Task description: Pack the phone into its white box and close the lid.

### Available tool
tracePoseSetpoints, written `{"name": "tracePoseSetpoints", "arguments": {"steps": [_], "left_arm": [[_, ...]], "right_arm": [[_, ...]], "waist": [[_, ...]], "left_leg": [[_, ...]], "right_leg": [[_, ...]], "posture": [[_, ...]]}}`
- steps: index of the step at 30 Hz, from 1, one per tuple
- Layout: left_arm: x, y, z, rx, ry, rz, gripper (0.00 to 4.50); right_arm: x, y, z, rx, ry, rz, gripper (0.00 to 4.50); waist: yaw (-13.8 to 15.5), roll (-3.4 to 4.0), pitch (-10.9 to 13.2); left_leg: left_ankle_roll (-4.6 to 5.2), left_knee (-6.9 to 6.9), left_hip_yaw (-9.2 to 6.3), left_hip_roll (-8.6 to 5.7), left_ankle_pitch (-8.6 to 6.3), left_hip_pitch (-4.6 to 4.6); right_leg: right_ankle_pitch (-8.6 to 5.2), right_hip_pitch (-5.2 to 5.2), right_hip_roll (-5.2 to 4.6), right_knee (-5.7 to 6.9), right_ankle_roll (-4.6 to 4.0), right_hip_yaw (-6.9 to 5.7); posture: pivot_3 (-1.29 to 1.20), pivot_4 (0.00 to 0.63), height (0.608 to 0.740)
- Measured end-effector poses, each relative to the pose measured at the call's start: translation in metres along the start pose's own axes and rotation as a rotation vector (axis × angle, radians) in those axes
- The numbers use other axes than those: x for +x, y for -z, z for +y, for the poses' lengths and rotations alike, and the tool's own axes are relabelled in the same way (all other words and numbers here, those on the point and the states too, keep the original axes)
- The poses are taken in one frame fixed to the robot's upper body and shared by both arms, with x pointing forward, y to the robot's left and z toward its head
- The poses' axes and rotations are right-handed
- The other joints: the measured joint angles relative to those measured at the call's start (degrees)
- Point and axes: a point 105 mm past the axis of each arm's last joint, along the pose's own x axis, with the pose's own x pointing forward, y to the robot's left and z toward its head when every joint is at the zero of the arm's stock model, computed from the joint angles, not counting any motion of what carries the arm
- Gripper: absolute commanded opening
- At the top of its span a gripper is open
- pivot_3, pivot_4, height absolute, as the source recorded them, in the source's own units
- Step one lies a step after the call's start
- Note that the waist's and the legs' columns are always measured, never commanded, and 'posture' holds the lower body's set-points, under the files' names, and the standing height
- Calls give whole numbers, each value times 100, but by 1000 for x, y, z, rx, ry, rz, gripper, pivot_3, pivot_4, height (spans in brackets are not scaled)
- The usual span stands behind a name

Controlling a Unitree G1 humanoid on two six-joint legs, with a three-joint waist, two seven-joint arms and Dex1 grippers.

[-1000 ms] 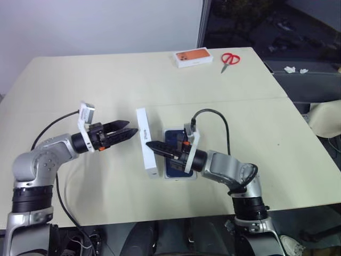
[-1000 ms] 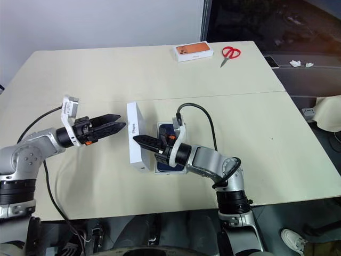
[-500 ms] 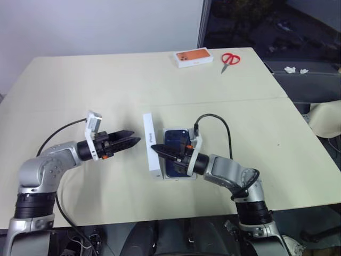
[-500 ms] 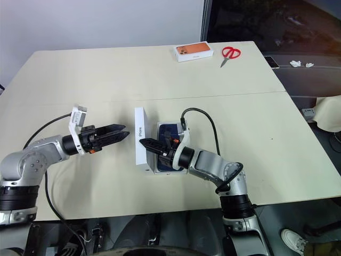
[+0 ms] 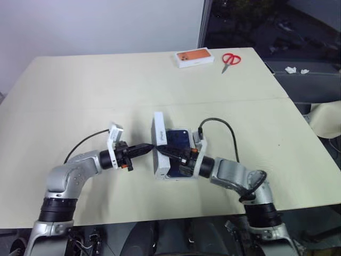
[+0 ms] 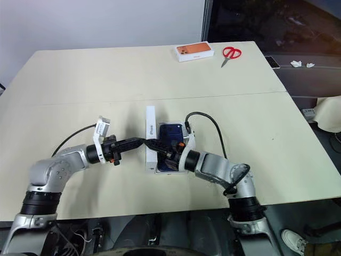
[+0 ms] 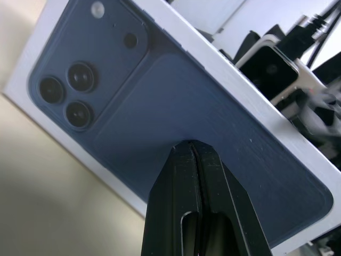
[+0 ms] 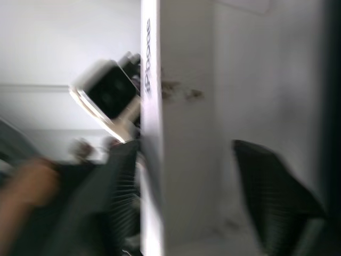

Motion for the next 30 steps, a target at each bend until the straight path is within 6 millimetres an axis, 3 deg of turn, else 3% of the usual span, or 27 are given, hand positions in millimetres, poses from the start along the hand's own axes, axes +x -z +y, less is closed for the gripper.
{"name": "tracePoseSetpoints", "arguments": {"steps": [3, 7, 10, 14, 17, 21, 25, 28, 30], "left_arm": [[3, -4, 1, 4, 5, -6, 0], [14, -1, -2, -3, 41, 4, 0], [20, 4, 2, -22, 40, 8, 0], [32, 12, -2, -23, 61, 15, 0], [29, 12, 0, -19, 47, 22, 0], [7, 0, 12, 20, -28, 24, 0], [-17, -12, 22, 49, -104, 12, 0], [-26, -9, 29, 45, -147, 35, 0], [-29, -5, 35, 46, -178, 53, 0]], "right_arm": [[-30, -31, 9, -411, 120, 37, 3907], [-62, -74, 23, -738, 205, 19, 3907], [-72, -87, 23, -881, 233, 18, 3907], [-68, -90, 13, -1033, 251, 34, 3907], [-65, -83, -4, -1146, 304, 99, 3907], [-60, -66, -25, -1220, 328, 188, 3907], [-50, -60, -22, -1271, 294, 184, 3907], [-41, -56, -17, -1235, 247, 164, 3058], [-38, -56, -15, -1214, 234, 152, 2091]], "waist": [[15, 2, 2], [20, -4, 1], [17, -8, 1], [21, -9, 1], [26, -8, 1], [15, -7, 2], [26, -7, 2], [46, -7, 2], [59, -7, 2]], "left_leg": [[1, 3, -1, 1, 0, -1], [6, 0, -3, 0, -3, 0], [10, 2, 0, 0, -6, 0], [8, 6, 0, 0, -5, 0], [7, 5, -2, 0, -5, 0], [4, 3, -2, 1, -4, 0], [2, 3, -4, 0, -4, 0], [2, 4, -4, -2, -4, -1], [2, 5, -4, -4, -4, 0]], "right_leg": [[-1, 6, 4, -6, 2, -7], [-2, 12, 5, -14, 3, -13], [-1, 13, 2, -15, 4, -9], [0, 12, 0, -13, 4, -6], [0, 10, 0, -12, 4, -6], [0, 6, 0, -12, 3, -4], [0, 6, -1, -13, 3, -5], [0, 9, -5, -14, 2, -5], [1, 9, -7, -14, 2, -5]], "posture": [[0, 150, 740], [0, 150, 740], [0, 150, 740], [0, 150, 740], [0, 150, 740], [0, 150, 740], [0, 150, 740], [0, 150, 740], [0, 150, 740]]}}
